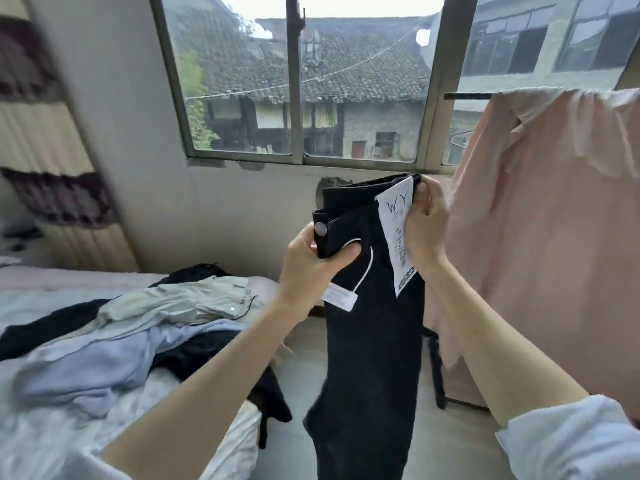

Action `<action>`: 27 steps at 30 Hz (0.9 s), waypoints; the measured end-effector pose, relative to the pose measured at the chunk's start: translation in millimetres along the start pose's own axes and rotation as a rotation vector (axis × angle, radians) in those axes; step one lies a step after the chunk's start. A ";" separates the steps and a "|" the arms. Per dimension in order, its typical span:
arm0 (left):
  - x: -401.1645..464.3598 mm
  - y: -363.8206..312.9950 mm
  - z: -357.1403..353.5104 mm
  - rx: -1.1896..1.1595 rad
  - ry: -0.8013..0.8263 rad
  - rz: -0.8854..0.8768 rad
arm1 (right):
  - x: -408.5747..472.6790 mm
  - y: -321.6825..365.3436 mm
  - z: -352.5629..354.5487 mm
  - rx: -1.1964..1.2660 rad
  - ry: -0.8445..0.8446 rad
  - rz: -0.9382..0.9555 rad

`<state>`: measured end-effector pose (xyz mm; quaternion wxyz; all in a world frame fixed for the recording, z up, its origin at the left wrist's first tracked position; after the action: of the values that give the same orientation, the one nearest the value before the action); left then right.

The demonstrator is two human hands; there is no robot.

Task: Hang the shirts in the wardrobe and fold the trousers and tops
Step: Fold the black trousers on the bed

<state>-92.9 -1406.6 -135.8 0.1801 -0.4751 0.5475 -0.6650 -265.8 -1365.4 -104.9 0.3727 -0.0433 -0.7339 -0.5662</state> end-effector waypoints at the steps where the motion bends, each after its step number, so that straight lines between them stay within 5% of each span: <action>1: -3.3 -6.7 16.8 0.008 -0.057 0.004 | -2.8 7.0 -21.3 0.060 0.048 -0.012; 8: -55.9 -52.5 199.2 0.055 -0.511 0.001 | -86.4 67.0 -229.9 0.316 0.451 -0.041; 16: -160.2 -29.7 422.8 0.115 -0.987 0.116 | -272.8 93.1 -455.4 0.275 0.926 -0.056; 21: -232.9 52.3 604.0 0.169 -1.262 0.347 | -431.8 52.8 -604.5 0.103 1.322 -0.203; 27: -326.6 206.7 737.3 0.196 -1.464 0.640 | -581.7 -87.3 -669.4 -0.124 1.695 -0.465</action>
<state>618.4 -1638.5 -501.0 0.7160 -0.5923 0.3394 -0.1461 443.1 -1765.7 -467.1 0.6643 0.5218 -0.1684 -0.5081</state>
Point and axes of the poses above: each hand's wrist, its own x-axis towards the middle knuckle, its own z-axis out of the back of the hand, y = z × x, the point moved 2 cm from there along x, towards the middle knuckle, and after that the axes turned 2 degrees about -z, right-handed, at the moved point
